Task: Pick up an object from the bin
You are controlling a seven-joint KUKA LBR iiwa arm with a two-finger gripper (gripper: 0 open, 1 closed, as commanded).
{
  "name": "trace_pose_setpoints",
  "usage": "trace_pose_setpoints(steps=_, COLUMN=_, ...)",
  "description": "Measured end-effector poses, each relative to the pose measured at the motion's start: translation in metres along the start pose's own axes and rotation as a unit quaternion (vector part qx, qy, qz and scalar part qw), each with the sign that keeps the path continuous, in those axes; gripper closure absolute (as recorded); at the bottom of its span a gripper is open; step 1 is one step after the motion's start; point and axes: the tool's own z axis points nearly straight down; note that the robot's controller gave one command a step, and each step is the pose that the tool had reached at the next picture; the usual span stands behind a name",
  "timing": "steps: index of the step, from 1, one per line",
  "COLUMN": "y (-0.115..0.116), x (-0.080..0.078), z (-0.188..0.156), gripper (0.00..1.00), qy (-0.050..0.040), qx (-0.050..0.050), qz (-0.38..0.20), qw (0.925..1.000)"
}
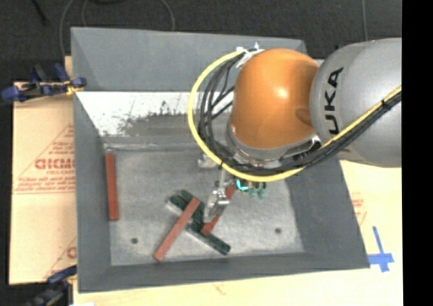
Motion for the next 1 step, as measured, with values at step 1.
trace_pose_setpoints(steps=1, y=-0.0005, x=-0.0015, z=-0.0040, gripper=0.00, qy=-0.0039, qx=-0.001, qz=0.001, qw=1.0000)
